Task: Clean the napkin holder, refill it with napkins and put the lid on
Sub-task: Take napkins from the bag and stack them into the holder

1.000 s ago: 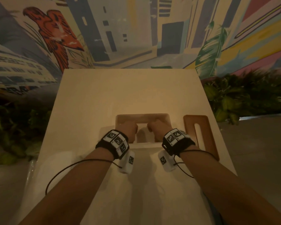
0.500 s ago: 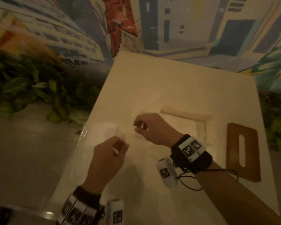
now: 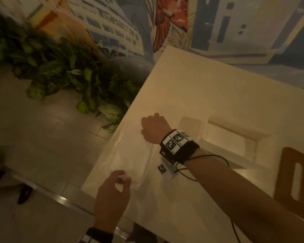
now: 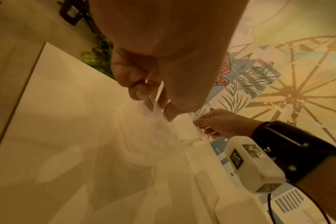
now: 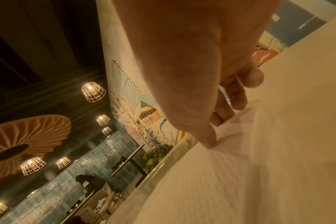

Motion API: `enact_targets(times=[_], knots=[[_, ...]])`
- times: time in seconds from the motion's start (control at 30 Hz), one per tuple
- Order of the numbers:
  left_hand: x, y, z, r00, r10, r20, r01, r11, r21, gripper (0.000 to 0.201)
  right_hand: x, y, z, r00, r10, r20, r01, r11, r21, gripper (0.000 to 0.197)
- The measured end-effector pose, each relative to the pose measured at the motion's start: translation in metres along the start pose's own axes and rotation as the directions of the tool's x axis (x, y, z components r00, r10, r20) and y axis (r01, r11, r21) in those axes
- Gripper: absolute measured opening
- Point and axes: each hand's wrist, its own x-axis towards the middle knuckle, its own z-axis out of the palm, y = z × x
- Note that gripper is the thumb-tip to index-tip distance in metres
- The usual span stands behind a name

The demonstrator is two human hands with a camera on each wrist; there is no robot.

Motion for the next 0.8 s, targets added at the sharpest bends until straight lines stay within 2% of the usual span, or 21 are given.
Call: enact_targets(times=[0.13,0.23,0.53,0.8], knots=[[0.000,-0.001,0.001,1.000,-0.019,-0.008,0.019,1.000,0.015,0.021,0.008,-0.003,-0.009,0.986,0.079,0.145,-0.087,0.995,0.052,0.038],[0.001,-0.003,0.003,0.999,-0.021,-0.030,0.021,1.000,0.011,0.023,0.014,-0.001,-0.018,0.977,0.110,0.181,-0.135,0.982,0.132,0.043],[0.003,-0.002,0.002,1.000,-0.010,-0.023,0.010,1.000,0.029,0.023,0.011,0.001,-0.020,0.972,0.192,0.135,-0.226,0.922,0.315,0.052],[0.005,-0.002,0.002,1.000,-0.016,-0.011,0.016,1.000,0.026,0.018,0.002,0.001,-0.023,0.986,0.158,0.049,-0.162,0.853,0.497,0.051]])
